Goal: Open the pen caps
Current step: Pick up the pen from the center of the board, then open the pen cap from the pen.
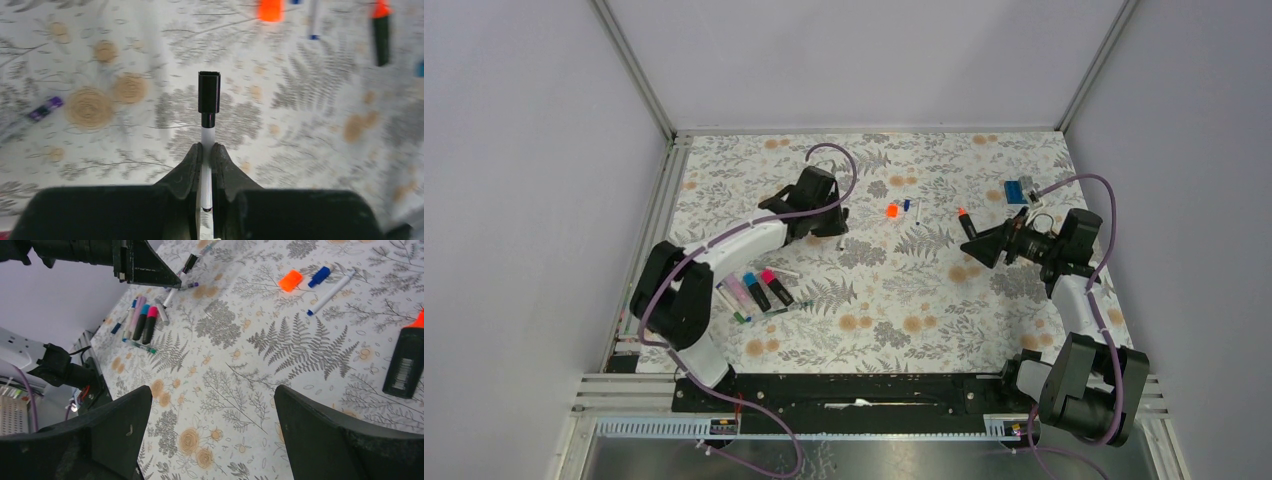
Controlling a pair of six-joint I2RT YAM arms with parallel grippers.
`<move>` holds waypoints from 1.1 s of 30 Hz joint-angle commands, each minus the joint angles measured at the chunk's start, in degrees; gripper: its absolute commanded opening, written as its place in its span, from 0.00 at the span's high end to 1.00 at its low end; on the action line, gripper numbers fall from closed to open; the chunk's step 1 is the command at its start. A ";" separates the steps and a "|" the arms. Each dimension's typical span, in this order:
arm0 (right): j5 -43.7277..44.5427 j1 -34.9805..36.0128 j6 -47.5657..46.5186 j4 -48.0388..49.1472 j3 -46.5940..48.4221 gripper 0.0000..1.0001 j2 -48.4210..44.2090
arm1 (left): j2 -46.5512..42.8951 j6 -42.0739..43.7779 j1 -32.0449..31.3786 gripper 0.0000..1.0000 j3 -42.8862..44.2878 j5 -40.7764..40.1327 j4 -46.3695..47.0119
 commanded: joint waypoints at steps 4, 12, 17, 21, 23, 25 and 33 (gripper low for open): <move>-6.72 1.30 14.37 15.67 -2.14 0.00 -1.37 | -10.47 -6.90 -2.08 1.00 -10.17 14.69 24.17; -6.30 6.33 14.60 15.15 -1.91 0.00 -0.73 | -11.92 -11.82 -4.82 1.00 -11.62 16.55 38.03; -6.20 7.79 14.81 15.25 -1.81 0.00 -0.58 | -10.42 -14.01 -6.23 1.00 -11.01 17.17 42.60; -6.13 8.17 15.03 15.37 -1.75 0.01 -0.56 | -9.07 -14.79 -7.12 1.00 -10.11 17.28 44.39; -6.12 8.26 15.26 15.50 -1.79 0.00 -0.61 | -8.77 -15.22 -7.46 1.00 -9.89 17.25 45.40; -6.25 8.36 15.79 15.75 -1.71 0.00 -0.67 | -8.60 -15.74 -7.67 1.00 -9.75 17.27 46.61; -7.06 9.11 19.91 19.91 -2.33 0.00 -0.41 | -6.70 -17.64 -8.81 1.00 -9.69 17.54 50.80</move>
